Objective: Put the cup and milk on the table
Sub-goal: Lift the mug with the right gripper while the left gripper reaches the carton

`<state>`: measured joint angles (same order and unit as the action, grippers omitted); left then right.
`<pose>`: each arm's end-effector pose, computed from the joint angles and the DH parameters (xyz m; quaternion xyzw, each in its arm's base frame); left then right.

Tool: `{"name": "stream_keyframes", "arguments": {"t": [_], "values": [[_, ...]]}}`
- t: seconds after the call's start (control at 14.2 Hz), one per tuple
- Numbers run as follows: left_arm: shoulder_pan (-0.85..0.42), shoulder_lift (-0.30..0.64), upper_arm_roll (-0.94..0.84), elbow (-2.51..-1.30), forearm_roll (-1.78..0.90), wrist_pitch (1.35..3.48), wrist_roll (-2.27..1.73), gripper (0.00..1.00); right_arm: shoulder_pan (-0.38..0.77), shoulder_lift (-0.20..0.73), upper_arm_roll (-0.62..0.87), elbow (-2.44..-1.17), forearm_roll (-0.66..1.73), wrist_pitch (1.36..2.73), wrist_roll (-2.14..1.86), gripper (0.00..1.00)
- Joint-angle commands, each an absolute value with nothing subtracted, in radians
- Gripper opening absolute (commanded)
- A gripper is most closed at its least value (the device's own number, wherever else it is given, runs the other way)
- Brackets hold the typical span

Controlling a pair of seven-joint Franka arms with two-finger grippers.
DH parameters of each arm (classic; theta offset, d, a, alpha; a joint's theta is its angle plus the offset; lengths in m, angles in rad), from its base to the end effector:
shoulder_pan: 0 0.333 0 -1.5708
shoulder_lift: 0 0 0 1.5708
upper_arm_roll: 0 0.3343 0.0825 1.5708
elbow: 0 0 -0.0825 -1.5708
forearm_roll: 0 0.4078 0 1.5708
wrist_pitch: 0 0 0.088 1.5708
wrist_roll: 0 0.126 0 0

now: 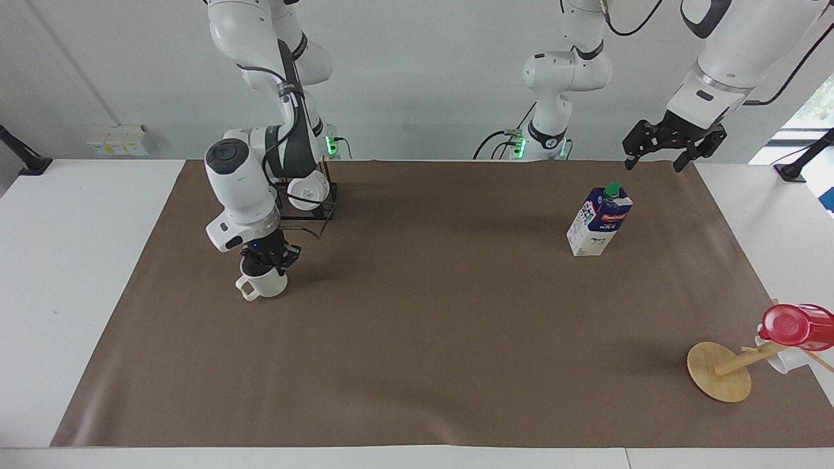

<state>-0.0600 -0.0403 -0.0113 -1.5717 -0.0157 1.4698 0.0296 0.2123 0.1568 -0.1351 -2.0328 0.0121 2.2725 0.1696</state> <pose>0.5517 -0.0416 0.6377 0.9982 -0.0509 -0.0309 0.0070 0.6098 0.0493 0.3635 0.9979 -0.0486 0.0426 0.0005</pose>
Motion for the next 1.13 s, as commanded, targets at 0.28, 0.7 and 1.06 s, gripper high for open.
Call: {"name": "stream_keyframes", "arguments": {"t": [0.28,0.7,1.06], "values": [[-0.066,-0.113,-0.009,-1.679,-0.020,1.492,0.023,1.00,0.224,0.106,-0.129,-1.869,0.011,2.031,0.221,0.00],[-0.066,-0.270,-0.011,-1.922,-0.021,1.637,0.034,1.00,0.372,0.110,-0.129,-1.835,0.002,1.987,0.394,0.00],[-0.084,-0.331,-0.012,-2.019,-0.020,1.741,0.043,1.00,0.530,0.176,-0.129,-1.790,0.003,2.006,0.607,0.00]]}}
